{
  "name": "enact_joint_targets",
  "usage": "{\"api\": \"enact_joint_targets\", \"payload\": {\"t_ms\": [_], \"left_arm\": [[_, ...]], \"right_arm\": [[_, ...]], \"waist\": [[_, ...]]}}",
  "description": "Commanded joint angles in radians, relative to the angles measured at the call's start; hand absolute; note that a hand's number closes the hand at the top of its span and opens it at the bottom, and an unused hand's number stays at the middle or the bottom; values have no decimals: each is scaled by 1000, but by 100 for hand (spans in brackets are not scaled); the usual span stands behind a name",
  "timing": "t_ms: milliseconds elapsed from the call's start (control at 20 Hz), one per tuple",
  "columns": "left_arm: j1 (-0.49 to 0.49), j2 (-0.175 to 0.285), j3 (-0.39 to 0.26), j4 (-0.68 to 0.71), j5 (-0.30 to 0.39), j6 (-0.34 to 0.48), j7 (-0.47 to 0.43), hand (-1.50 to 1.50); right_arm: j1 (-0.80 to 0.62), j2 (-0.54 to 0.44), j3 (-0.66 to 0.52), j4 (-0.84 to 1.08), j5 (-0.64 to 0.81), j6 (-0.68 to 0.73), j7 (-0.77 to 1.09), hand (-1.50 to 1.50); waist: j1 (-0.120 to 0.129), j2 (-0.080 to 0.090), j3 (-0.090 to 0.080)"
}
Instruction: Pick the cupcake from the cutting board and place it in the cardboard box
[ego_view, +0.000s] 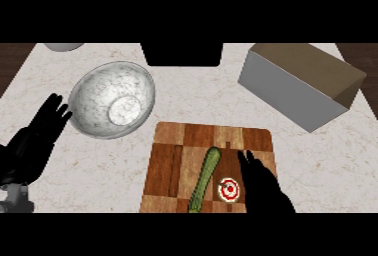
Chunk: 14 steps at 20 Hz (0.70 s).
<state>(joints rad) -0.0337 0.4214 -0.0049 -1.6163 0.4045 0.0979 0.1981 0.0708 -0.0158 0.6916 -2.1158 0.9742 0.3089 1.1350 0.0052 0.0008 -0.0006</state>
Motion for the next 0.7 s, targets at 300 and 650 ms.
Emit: {"api": "enact_joint_targets", "payload": {"t_ms": [300,650], "left_arm": [[1,-33,-9,-60,-42,33,48,0],[19,-10,48,-2,1,-75,-1,0]], "right_arm": [[-156,15,-45,99,-27,96,195,-150],[-181,15,-13,229,-50,-13,201,-150]], "waist": [[3,0,0],[5,0,0]]}}
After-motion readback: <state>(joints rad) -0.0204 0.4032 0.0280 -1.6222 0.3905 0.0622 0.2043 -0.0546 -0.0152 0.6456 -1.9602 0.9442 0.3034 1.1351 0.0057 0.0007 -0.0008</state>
